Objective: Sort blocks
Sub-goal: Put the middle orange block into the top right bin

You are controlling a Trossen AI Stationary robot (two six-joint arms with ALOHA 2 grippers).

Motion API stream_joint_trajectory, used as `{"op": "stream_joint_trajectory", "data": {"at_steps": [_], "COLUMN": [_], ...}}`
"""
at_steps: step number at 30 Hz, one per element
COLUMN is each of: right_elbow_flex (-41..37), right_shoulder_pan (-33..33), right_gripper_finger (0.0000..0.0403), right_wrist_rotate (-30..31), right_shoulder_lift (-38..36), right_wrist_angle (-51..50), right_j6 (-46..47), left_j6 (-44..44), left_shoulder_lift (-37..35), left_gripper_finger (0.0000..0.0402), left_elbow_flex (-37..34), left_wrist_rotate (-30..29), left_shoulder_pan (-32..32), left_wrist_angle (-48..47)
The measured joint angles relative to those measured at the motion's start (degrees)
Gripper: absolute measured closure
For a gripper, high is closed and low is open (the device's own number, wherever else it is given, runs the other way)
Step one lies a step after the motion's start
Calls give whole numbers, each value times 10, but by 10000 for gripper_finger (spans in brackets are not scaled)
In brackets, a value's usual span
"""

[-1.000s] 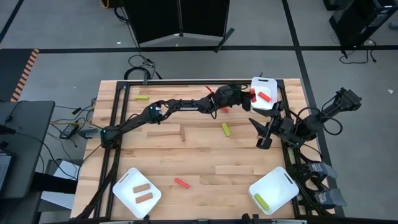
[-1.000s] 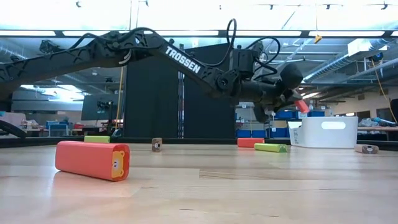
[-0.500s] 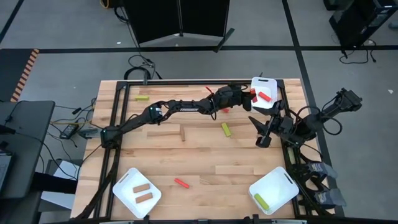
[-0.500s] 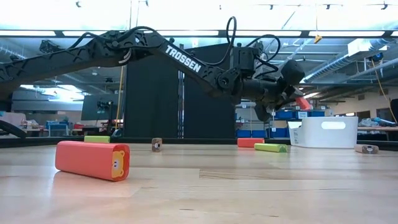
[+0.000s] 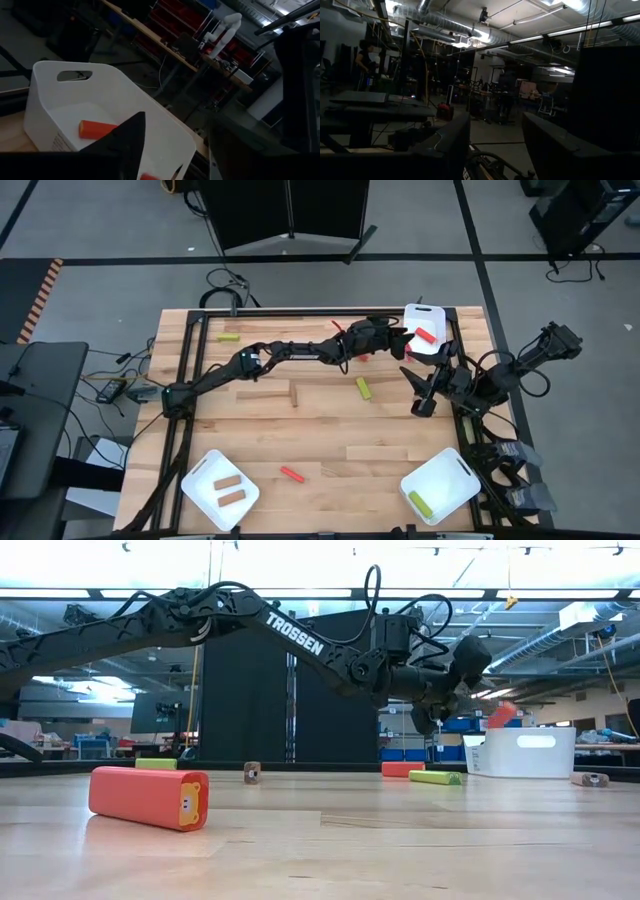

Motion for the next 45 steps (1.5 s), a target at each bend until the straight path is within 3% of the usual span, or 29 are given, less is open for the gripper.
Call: {"op": "stream_joint_trajectory", "data": {"at_steps": [6,10,15,18,21,25,33,40,45], "right_elbow_flex": [0,0,0,0,0,0,0,0,0], "right_shoulder_pan": [0,0,0,0,0,0,0,0,0], "right_gripper_finger": [212,211,213,211,210,213,211,212,212], "right_wrist_rotate": [0,0,0,0,0,0,0,0,0], "right_shoulder_lift": [0,0,0,0,0,0,0,0,0], "right_wrist_angle": [0,0,-1,-1,-1,-1,-1,0,0], "right_j6": [0,0,0,0,-2,-8,-4,2,2], "left_j6": [-13,-13,-13,46,160,281,362,346,330], "left_shoulder_lift": [0,0,-11,-29,-47,-72,-68,-66,-65], "left_gripper_finger": [180,179,181,191,202,202,148,125,131], "left_elbow_flex": [0,0,0,1,0,0,0,-24,-44], "left_wrist_rotate": [3,37,190,239,207,95,-34,-18,39], "left_shoulder_pan": [8,16,26,16,-21,-71,-126,-100,-88], "left_wrist_angle": [-3,-4,-26,-142,-300,-426,-445,-463,-437]}}
